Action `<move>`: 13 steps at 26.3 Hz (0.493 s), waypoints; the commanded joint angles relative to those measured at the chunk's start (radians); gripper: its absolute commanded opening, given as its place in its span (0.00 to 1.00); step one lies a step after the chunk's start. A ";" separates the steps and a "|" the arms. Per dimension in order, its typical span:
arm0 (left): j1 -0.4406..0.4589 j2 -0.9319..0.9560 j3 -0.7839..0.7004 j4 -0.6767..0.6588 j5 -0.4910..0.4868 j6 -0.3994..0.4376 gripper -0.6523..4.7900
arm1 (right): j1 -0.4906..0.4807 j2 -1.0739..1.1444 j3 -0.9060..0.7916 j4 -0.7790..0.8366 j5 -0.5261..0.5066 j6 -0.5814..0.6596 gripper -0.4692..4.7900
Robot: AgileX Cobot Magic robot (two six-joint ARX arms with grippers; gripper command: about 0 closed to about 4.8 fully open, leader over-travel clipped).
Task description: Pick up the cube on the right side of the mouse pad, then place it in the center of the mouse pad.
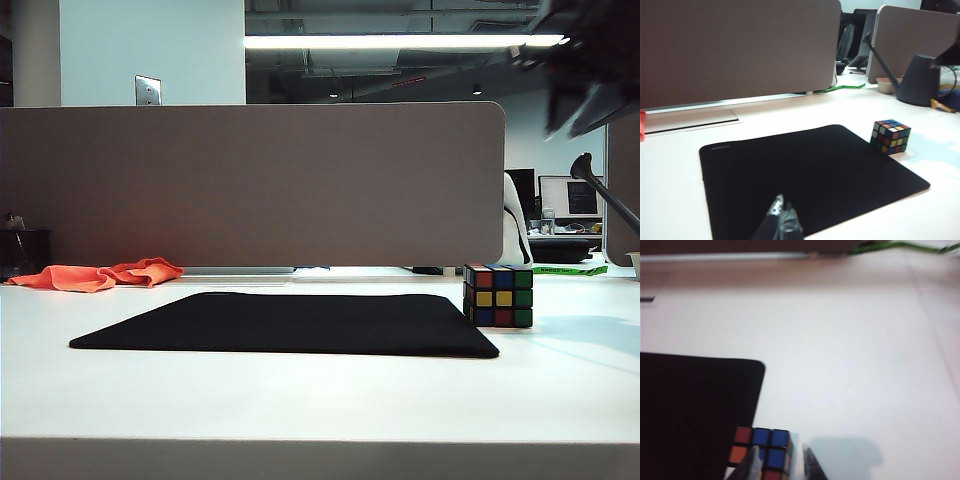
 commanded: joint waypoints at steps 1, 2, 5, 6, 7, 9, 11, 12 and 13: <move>0.000 0.001 0.004 0.018 0.027 -0.010 0.11 | 0.032 0.089 0.095 -0.054 0.010 0.024 0.44; 0.000 0.001 0.004 0.018 0.027 -0.012 0.11 | 0.041 0.116 0.120 -0.066 0.018 0.025 0.47; 0.000 0.001 0.004 0.018 0.028 -0.012 0.11 | 0.067 0.198 0.197 -0.108 0.024 0.031 0.60; 0.000 0.001 0.004 0.018 0.028 -0.012 0.11 | 0.074 0.221 0.220 -0.124 0.024 0.033 0.63; 0.000 0.001 0.004 0.018 0.028 -0.012 0.11 | 0.084 0.252 0.248 -0.144 0.024 0.039 0.64; 0.000 0.001 0.004 0.018 0.028 -0.012 0.11 | 0.106 0.346 0.335 -0.222 0.027 0.057 0.80; 0.000 0.001 0.004 0.018 0.028 -0.012 0.11 | 0.114 0.388 0.373 -0.262 0.028 0.057 0.85; 0.000 0.001 0.004 0.017 0.028 -0.012 0.11 | 0.115 0.411 0.392 -0.282 0.035 0.058 0.87; 0.000 0.001 0.004 0.017 0.028 -0.012 0.11 | 0.115 0.427 0.405 -0.294 0.045 0.063 0.90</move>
